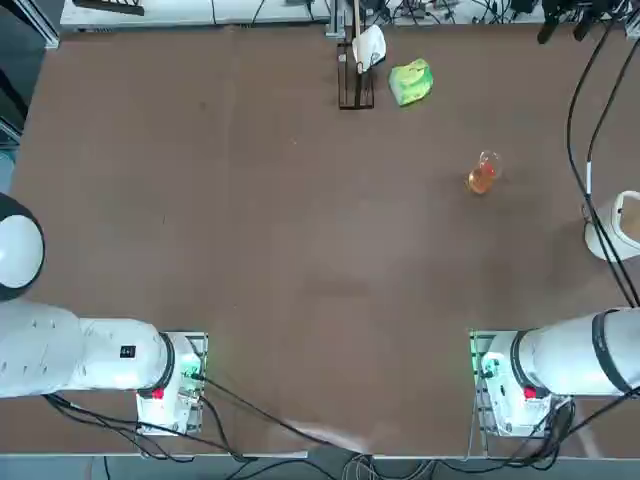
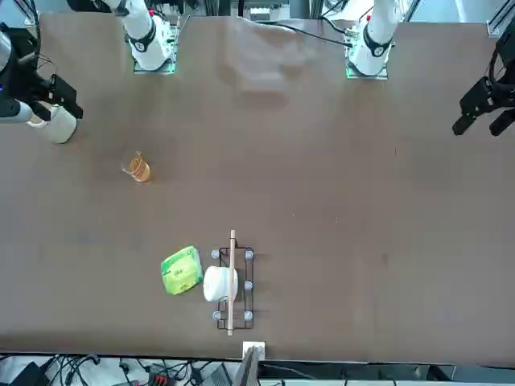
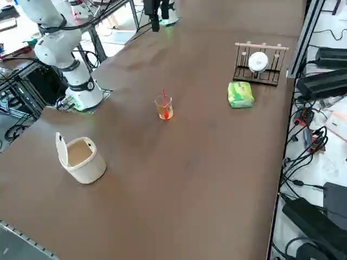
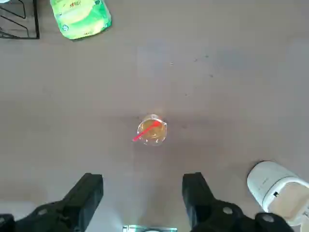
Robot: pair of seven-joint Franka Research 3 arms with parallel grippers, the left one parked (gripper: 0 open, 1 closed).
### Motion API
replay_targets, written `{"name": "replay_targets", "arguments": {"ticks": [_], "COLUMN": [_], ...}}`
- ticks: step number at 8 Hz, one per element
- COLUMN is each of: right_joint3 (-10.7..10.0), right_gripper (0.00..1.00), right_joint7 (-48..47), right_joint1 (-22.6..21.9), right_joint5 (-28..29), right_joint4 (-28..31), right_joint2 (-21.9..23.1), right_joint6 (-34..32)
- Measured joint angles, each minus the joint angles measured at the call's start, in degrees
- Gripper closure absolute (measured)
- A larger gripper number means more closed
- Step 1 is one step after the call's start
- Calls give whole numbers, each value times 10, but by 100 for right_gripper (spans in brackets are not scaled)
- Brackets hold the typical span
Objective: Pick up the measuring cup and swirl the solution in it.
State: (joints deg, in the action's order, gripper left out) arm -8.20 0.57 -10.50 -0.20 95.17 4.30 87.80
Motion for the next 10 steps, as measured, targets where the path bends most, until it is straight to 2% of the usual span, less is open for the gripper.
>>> {"name": "replay_targets", "arguments": {"ticks": [4, 6, 8, 10], "right_joint3": [5, 15, 23, 27], "right_gripper": [0, 0, 0, 0], "right_joint7": [0, -3, -57, -126], "right_joint1": [-1, -13, -53, -105], "right_joint5": [0, -17, -55, -100], "right_joint4": [-1, 5, 41, 113], "right_joint2": [0, -4, -9, -10], "right_joint6": [0, 2, 32, 86]}}
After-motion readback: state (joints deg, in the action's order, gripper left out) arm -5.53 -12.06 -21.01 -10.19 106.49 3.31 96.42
